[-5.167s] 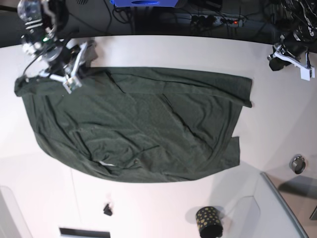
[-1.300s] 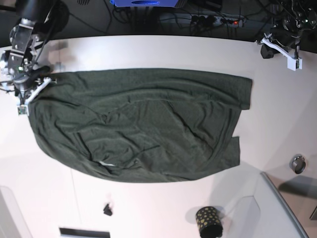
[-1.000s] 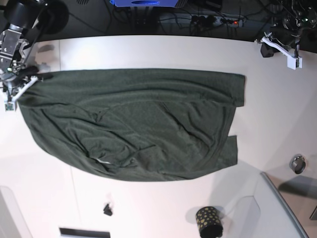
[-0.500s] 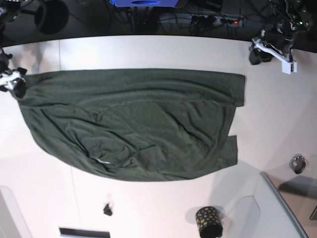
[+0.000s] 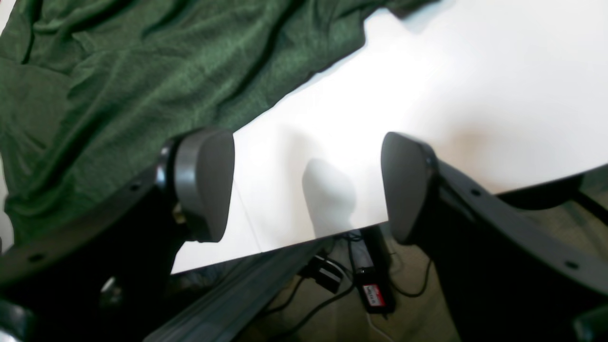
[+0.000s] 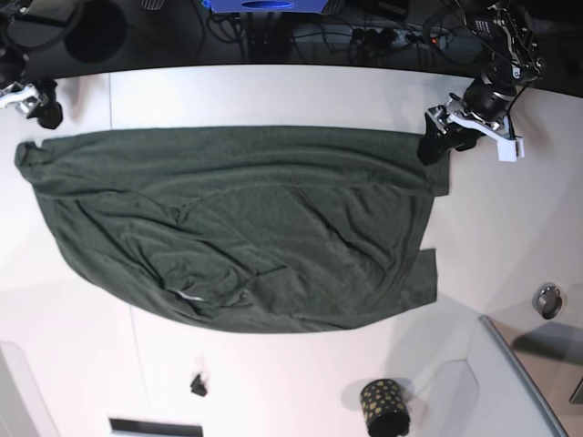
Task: Layout the t-shirt on the table in an organized manner, then fold the t-shirt properly
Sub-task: 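Grasp both corners of the shirt edge with both grippers, then pull the held shirt edge toward the arm bases to flatten it, then slide both grippers along the shirt sides and grasp the side edges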
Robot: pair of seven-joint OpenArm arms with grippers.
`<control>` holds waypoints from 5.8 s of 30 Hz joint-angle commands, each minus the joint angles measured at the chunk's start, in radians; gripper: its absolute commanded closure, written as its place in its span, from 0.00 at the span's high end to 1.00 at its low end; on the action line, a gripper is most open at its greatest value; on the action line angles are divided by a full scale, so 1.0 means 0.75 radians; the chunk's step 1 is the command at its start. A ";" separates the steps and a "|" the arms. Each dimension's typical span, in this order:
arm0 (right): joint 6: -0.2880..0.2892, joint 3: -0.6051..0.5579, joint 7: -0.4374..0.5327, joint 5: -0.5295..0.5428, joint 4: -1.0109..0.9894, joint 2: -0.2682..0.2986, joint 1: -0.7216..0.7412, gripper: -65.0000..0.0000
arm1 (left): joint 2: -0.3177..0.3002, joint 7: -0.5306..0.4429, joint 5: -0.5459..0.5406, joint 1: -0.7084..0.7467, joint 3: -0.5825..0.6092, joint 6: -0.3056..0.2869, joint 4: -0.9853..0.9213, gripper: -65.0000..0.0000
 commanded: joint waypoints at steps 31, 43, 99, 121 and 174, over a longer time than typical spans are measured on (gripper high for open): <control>0.010 0.015 0.057 0.015 -0.225 0.086 0.199 0.69 | 0.067 0.098 0.071 -0.101 0.005 0.027 -0.203 0.28; 0.010 0.043 0.214 0.025 -0.430 0.131 0.252 0.69 | 0.057 0.107 0.071 -0.096 0.003 0.027 -0.199 0.00; 0.010 -0.039 0.263 -0.327 -0.770 0.163 0.381 0.30 | 0.047 0.176 0.071 -0.068 -0.006 0.027 -0.060 0.00; 0.010 -0.024 -0.191 -0.322 -0.215 0.161 0.326 0.01 | 0.053 0.411 0.069 0.079 -0.010 0.027 0.357 0.00; -0.064 -0.216 0.008 -0.327 0.165 0.231 0.271 0.69 | 0.045 0.377 0.081 0.190 -0.147 0.134 0.791 0.92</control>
